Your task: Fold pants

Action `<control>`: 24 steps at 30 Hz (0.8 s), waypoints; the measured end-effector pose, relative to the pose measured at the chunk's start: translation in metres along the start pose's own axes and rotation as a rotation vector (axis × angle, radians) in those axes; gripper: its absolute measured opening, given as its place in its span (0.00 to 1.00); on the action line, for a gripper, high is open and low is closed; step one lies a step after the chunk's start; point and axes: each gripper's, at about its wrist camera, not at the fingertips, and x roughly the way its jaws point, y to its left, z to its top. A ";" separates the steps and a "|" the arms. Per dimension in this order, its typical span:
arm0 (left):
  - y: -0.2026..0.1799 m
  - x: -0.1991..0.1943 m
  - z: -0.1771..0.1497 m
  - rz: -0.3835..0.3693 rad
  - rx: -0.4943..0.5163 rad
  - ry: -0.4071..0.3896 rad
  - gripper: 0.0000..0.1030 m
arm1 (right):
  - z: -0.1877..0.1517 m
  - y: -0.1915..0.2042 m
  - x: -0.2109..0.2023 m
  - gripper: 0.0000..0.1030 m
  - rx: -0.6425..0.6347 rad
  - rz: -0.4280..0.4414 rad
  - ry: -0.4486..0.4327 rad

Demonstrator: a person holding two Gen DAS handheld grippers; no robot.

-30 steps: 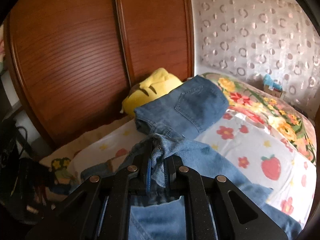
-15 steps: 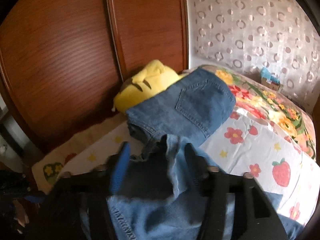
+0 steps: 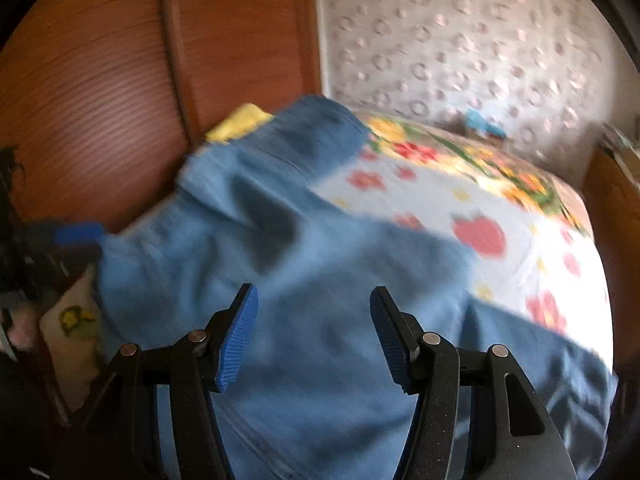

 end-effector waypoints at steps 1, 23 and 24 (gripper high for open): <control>0.002 0.001 0.002 0.003 -0.002 -0.002 0.39 | -0.005 -0.007 0.002 0.58 0.017 -0.004 0.011; -0.011 0.022 -0.013 0.025 0.089 0.046 0.14 | -0.048 -0.048 0.007 0.59 0.174 0.011 0.013; -0.015 0.015 -0.011 0.014 0.098 0.023 0.13 | -0.049 -0.050 0.006 0.59 0.188 0.020 0.007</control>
